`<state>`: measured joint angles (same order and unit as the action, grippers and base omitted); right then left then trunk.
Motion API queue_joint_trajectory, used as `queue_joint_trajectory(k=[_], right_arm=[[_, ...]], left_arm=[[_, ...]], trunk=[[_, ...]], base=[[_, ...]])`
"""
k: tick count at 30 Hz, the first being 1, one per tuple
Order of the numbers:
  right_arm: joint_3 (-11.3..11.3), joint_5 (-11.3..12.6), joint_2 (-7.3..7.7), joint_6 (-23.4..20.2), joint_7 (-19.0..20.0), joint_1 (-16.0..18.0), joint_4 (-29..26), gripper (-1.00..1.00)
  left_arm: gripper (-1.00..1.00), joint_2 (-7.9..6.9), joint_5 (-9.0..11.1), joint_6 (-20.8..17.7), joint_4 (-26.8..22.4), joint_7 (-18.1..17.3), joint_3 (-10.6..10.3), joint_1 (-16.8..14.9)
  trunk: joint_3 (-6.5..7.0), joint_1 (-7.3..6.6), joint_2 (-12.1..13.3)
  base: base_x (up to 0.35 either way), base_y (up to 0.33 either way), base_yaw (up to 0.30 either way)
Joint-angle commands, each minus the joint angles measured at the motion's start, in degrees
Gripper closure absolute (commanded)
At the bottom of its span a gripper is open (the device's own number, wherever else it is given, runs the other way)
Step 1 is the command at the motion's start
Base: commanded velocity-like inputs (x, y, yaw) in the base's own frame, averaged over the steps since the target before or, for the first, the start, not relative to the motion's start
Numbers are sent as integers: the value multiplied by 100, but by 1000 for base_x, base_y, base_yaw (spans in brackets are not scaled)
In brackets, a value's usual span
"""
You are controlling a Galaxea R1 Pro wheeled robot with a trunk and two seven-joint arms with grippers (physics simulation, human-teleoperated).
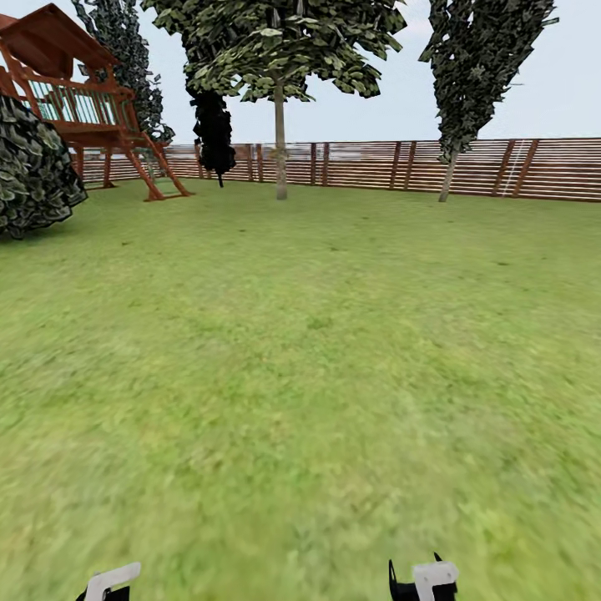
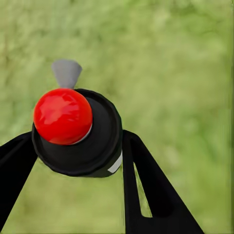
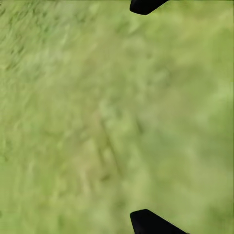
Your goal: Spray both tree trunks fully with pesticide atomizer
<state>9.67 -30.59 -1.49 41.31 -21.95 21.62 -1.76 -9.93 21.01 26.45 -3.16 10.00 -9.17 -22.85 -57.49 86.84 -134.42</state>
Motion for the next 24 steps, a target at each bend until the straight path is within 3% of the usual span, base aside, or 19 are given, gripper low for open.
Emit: queue_joint_trajectory(k=[1,24], right_arm=[[0,0,0,0,-1,0,0,-100],[0,0,0,0,0,0,0,-100]], left_arm=[[100,0,0,0,0,1,1,0],[100,1,0,0,0,2,-3,0]], trunk=[[0,0,0],[0,0,0]], base=[[340,0,0],[339,0,0]])
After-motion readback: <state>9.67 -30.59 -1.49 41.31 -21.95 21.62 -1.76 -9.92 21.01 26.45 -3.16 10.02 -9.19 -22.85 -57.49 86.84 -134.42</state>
